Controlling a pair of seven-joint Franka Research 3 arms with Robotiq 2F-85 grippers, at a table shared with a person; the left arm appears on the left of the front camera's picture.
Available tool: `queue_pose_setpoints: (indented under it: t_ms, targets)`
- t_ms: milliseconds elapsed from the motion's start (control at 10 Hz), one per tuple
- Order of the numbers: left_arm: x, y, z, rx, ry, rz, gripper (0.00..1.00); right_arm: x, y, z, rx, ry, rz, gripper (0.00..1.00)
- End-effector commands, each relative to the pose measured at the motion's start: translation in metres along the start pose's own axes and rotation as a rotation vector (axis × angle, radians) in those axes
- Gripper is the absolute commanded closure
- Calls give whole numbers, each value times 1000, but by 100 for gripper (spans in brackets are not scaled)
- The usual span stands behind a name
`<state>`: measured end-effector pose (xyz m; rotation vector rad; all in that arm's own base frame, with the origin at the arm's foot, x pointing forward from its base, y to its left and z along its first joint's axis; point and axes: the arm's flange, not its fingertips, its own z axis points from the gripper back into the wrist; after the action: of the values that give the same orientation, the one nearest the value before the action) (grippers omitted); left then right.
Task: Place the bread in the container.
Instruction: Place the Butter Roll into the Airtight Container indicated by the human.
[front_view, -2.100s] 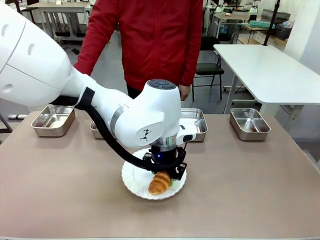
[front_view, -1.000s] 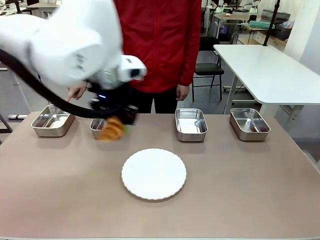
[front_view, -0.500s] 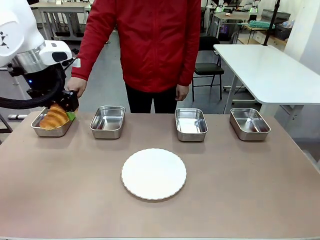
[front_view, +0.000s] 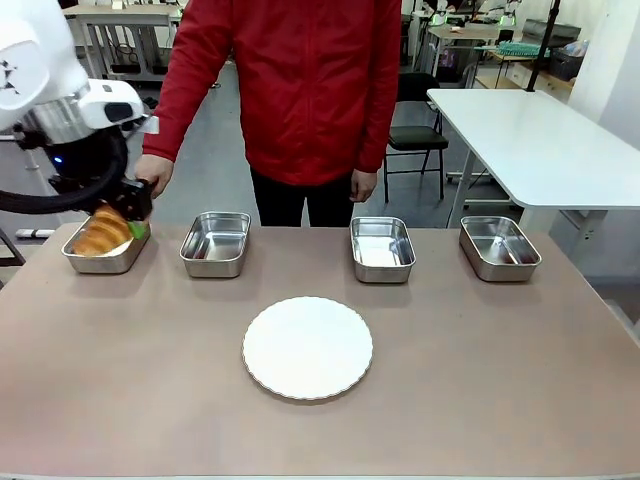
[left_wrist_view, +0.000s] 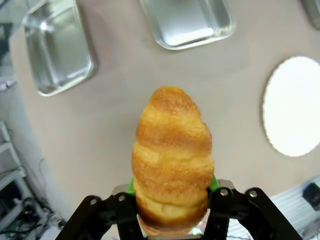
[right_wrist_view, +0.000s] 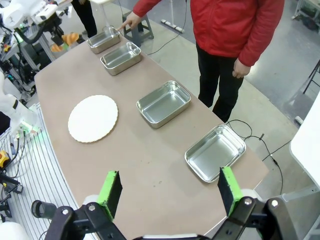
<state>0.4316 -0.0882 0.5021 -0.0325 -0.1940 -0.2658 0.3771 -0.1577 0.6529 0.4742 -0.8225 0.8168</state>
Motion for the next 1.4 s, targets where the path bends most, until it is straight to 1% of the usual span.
queue_pose_setpoints:
  t_ms: [0,100,200,300,400,500,600,700,800,900,1000,1200,1300]
  targets:
    - [34,66,-11,-36,43,-22,50,2,0,1,6,-24,18,0]
    - [44,92,-25,1,38,-5,50,2,0,1,6,-24,18,0]
    - [53,119,-42,88,28,-4,50,2,0,1,6,-24,18,0]
    - [58,141,-62,70,21,-14,50,2,0,1,6,-24,18,0]
    - [62,154,-78,34,4,-5,50,2,0,1,6,-24,18,0]
    - [66,160,-88,-8,-14,-32,50,2,0,1,6,-24,18,0]
    - [68,156,-84,-62,-11,-16,50,2,0,1,6,-24,18,0]
    - [60,160,-89,50,16,6,50,2,0,1,6,-24,18,0]
    - [60,160,-89,50,16,6,50,2,0,1,6,-24,18,0]
    - [66,158,-100,9,7,0,50,2,0,1,6,-24,18,0]
    - [77,157,-100,44,-33,-9,50,2,0,1,6,-24,18,0]
    - [103,170,-114,23,-50,-2,50,2,0,1,6,-24,18,0]
    - [110,173,-120,35,-62,3,50,2,0,1,6,-24,18,0]
